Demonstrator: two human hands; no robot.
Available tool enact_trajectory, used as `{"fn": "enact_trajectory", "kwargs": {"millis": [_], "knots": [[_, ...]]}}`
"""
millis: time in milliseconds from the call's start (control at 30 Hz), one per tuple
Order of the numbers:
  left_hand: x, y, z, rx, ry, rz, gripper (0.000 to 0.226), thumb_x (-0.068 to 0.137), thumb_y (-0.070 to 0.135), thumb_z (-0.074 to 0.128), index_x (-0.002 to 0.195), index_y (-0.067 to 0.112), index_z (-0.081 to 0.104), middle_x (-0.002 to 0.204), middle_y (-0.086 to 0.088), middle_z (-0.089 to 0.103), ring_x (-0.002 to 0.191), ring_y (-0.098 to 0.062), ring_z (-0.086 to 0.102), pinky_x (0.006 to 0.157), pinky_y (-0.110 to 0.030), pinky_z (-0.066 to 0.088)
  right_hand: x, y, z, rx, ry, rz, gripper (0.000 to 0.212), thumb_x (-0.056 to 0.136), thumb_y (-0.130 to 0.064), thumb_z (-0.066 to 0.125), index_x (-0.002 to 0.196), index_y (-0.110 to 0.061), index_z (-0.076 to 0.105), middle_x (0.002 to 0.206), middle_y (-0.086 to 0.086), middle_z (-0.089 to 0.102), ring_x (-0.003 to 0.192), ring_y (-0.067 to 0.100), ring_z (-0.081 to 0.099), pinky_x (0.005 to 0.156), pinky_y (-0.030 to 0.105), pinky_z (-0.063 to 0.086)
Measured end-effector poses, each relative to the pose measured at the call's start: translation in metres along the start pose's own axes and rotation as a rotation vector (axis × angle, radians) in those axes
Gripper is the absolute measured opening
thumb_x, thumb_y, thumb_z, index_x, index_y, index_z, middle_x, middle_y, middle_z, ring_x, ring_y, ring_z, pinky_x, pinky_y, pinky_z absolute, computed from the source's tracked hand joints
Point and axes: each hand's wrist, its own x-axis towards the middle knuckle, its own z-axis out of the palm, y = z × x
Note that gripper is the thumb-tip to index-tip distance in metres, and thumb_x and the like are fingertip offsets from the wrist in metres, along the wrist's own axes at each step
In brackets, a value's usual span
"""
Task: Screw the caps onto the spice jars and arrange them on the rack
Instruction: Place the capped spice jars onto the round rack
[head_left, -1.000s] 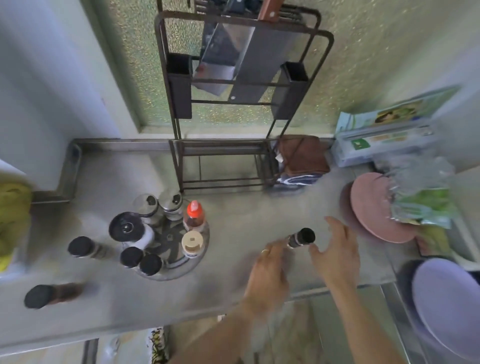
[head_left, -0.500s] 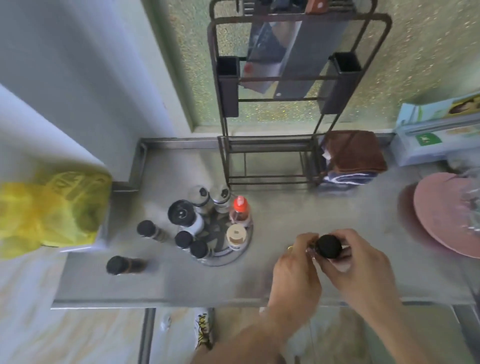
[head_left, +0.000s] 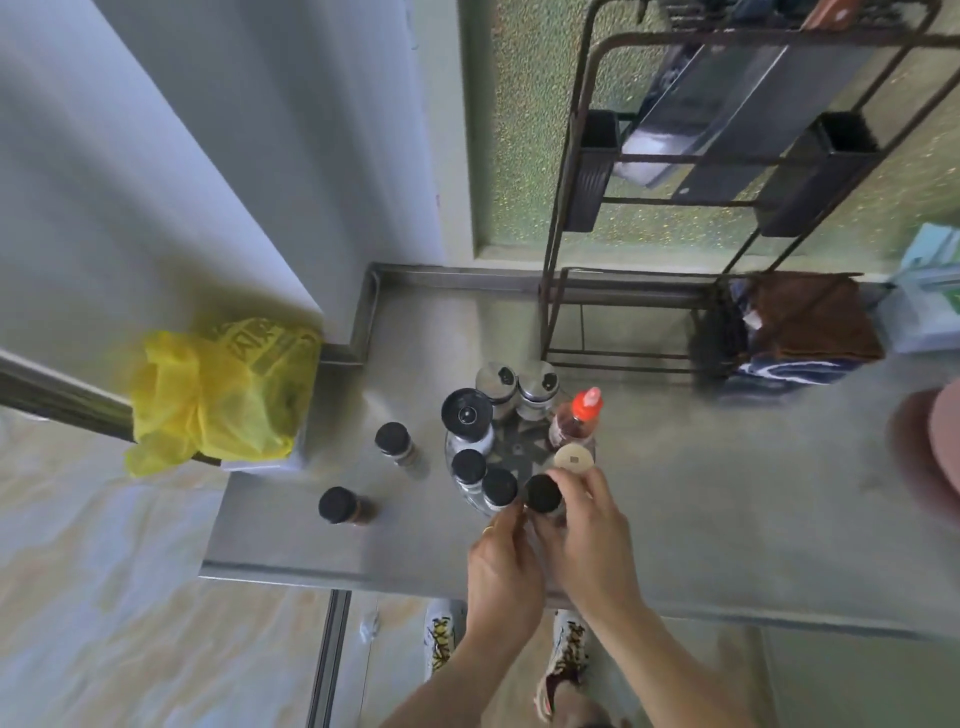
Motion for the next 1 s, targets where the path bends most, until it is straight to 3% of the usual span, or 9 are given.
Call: {"fn": "enact_trajectory", "kwargs": {"millis": [133,233,333,433,500,567,733,867,1000], "knots": [[-0.003,-0.016,-0.009,-0.011,-0.053,-0.053,0.036,0.093,0.001,0.051,0.118,0.023,0.067,0.096,0.016,0.071,0.083,0.011,0.061,0.081,-0.024,0.055,0.004,-0.005,0.008,-0.212,0.046,-0.032,0.046,0.079,-0.038,0.078,0.121,-0.024,0.063,0.09,-0.002,0.074,0.069,0.027,0.072,0.049,0.034,0.049],[-0.012,-0.032,-0.034,-0.028,0.049,-0.086,0.03,0.09,0.006,0.061,0.104,0.033,0.062,0.094,0.018,0.07,0.084,0.001,0.066,0.077,-0.025,0.056,0.008,-0.012,0.005,-0.315,0.034,-0.041,0.056,0.079,-0.044,0.078,0.127,-0.022,0.061,0.072,-0.002,0.075,0.056,0.024,0.071,0.043,0.03,0.047],[-0.019,-0.046,-0.079,0.029,0.32,-0.033,0.027,0.082,0.025,0.067,0.088,0.037,0.044,0.086,0.018,0.054,0.077,-0.01,0.056,0.069,-0.02,0.041,0.005,-0.028,-0.012,-0.41,-0.034,0.032,0.074,0.079,-0.045,0.077,0.145,-0.026,0.048,0.073,-0.002,0.075,0.058,0.024,0.071,0.047,0.029,0.045],[-0.006,-0.061,-0.126,0.197,0.471,0.01,0.033,0.078,0.029,0.073,0.098,0.034,0.046,0.103,0.016,0.045,0.09,-0.021,0.053,0.074,-0.028,0.039,-0.001,-0.062,-0.028,-0.363,0.081,-0.018,0.069,0.081,-0.028,0.076,0.144,-0.024,0.049,0.079,-0.001,0.074,0.056,0.026,0.069,0.046,0.032,0.045],[0.013,-0.072,-0.143,0.337,0.45,-0.036,0.051,0.073,0.019,0.082,0.114,0.025,0.054,0.116,0.001,0.045,0.105,-0.028,0.048,0.077,-0.033,0.041,0.002,-0.101,-0.019,-0.248,0.152,-0.196,0.052,0.08,-0.017,0.076,0.13,-0.019,0.061,0.087,-0.001,0.071,0.055,0.022,0.067,0.043,0.033,0.047],[0.029,-0.08,-0.15,0.414,0.38,-0.05,0.063,0.071,0.018,0.084,0.126,0.025,0.054,0.121,-0.005,0.043,0.106,-0.027,0.048,0.074,-0.033,0.044,0.017,-0.14,0.008,-0.279,0.028,-0.353,0.048,0.082,-0.015,0.075,0.126,-0.02,0.059,0.099,0.0,0.064,0.058,0.02,0.067,0.043,0.03,0.048],[0.051,-0.097,-0.157,0.368,0.244,-0.077,0.036,0.08,0.023,0.081,0.108,0.025,0.058,0.099,0.0,0.061,0.081,-0.029,0.065,0.066,-0.031,0.047,0.066,-0.175,0.075,-0.487,-0.375,-0.316,0.076,0.078,0.0,0.072,0.144,-0.01,0.034,0.138,0.02,0.042,0.09,0.037,0.07,0.064,0.037,0.044],[0.056,-0.091,-0.172,0.301,0.314,-0.027,0.032,0.075,0.021,0.086,0.094,0.024,0.061,0.085,0.004,0.065,0.069,-0.021,0.063,0.063,-0.027,0.046,0.073,-0.176,0.074,-0.474,-0.382,-0.251,0.055,0.076,0.005,0.073,0.123,-0.008,0.048,0.125,0.014,0.051,0.094,0.035,0.069,0.07,0.038,0.049],[0.056,-0.028,-0.194,0.195,0.343,0.131,0.035,0.07,0.023,0.088,0.095,0.027,0.065,0.091,0.01,0.064,0.077,-0.006,0.064,0.069,-0.021,0.05,0.049,-0.173,0.009,-0.325,-0.17,-0.265,0.038,0.084,-0.013,0.072,0.115,-0.016,0.051,0.11,0.005,0.057,0.08,0.031,0.069,0.059,0.035,0.044]]}}
